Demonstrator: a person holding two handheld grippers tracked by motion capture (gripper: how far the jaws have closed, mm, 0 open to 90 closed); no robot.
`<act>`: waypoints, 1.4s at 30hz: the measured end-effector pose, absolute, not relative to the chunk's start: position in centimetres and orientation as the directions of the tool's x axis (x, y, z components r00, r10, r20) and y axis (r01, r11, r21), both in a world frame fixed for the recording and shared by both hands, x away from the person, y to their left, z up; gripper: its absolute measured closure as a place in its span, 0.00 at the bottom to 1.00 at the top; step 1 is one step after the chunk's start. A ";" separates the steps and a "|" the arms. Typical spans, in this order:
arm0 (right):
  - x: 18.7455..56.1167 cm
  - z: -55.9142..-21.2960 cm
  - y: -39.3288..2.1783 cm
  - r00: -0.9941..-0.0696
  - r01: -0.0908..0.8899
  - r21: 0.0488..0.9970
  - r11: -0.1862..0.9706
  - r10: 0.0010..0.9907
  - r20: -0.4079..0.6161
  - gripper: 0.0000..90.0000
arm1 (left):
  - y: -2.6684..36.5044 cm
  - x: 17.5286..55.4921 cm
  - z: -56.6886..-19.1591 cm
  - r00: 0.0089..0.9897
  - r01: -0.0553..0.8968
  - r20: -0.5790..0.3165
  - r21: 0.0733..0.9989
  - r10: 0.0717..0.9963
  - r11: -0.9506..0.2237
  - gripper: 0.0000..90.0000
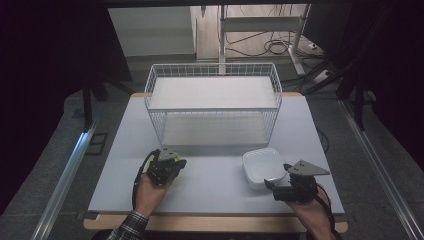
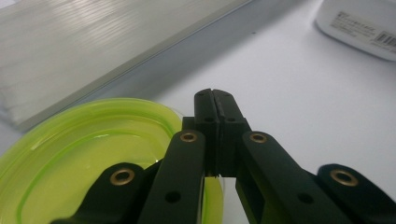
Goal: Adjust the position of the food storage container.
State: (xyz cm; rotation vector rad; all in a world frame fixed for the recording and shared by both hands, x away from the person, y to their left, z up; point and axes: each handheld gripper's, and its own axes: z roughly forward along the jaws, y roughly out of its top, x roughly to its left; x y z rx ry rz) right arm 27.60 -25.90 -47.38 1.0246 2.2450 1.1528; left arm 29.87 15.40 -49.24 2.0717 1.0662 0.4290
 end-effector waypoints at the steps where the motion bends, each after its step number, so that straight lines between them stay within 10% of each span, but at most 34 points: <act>1: 27.6 -47.4 -25.9 -0.643 0.422 0.820 0.386 0.765 -0.029 0.14 | 15.7 29.8 -49.2 0.591 0.553 -0.044 0.749 0.806 -0.365 1.00; 16: 27.7 -47.4 -26.0 -0.642 0.428 0.818 0.384 0.767 -0.024 0.15 | 19.0 29.7 -49.4 0.520 0.583 -0.044 0.749 0.853 -0.316 1.00; 30: 29.8 -46.1 -29.7 -0.545 0.478 0.803 0.355 0.837 -0.046 0.97 | 15.9 29.1 -49.4 0.596 0.536 -0.083 0.782 0.799 -0.319 0.99; 42: 32.7 -48.2 -28.9 -0.577 0.569 0.719 0.398 0.817 0.005 0.99 | 14.2 29.0 -50.3 0.634 0.542 -0.107 0.768 0.765 -0.341 0.99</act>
